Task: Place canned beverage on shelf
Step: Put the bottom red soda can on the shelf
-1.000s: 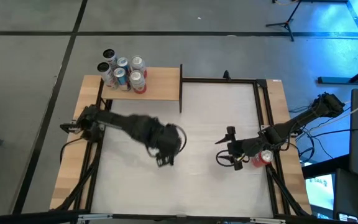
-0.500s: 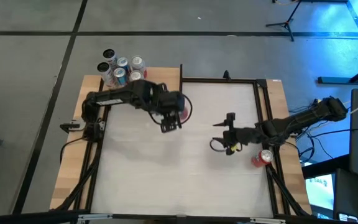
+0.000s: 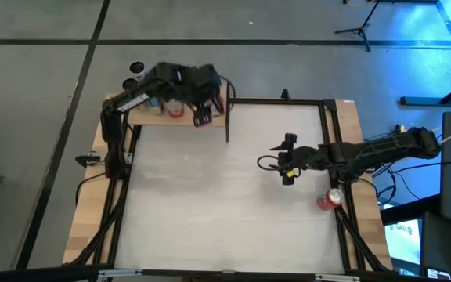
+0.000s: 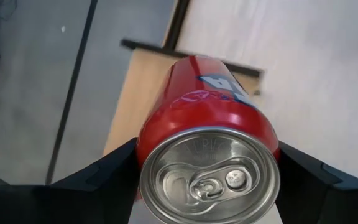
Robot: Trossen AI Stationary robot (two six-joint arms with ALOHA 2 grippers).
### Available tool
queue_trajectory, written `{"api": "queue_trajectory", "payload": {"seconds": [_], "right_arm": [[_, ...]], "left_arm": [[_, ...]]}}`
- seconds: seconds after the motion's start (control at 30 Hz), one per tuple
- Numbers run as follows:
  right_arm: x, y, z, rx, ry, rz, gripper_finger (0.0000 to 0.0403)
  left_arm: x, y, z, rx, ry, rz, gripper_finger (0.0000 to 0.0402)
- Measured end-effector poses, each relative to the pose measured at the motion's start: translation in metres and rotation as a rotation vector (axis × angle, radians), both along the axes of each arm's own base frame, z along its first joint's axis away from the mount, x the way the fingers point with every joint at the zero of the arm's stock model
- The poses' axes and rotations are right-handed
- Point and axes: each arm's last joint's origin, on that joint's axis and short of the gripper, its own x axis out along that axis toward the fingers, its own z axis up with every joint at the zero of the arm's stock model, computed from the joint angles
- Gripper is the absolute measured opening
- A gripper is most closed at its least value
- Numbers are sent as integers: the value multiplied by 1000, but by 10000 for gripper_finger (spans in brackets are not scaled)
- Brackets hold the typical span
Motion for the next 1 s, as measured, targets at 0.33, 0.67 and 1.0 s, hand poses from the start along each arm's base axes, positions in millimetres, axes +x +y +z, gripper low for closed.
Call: {"api": "queue_trajectory", "payload": {"seconds": [0.33, 0.67, 1.0], "right_arm": [[1, -20, 1, -17, -4, -82, 271], [3, -37, 4, 2, -38, -94, 271], [1, -47, 3, 6, -32, -148, 271]], "left_arm": [[-29, 80, -10, -148, 0, 47, 279], [-31, 111, -28, -176, 37, 133, 279], [-33, 121, -37, -181, 72, 157, 279]]}}
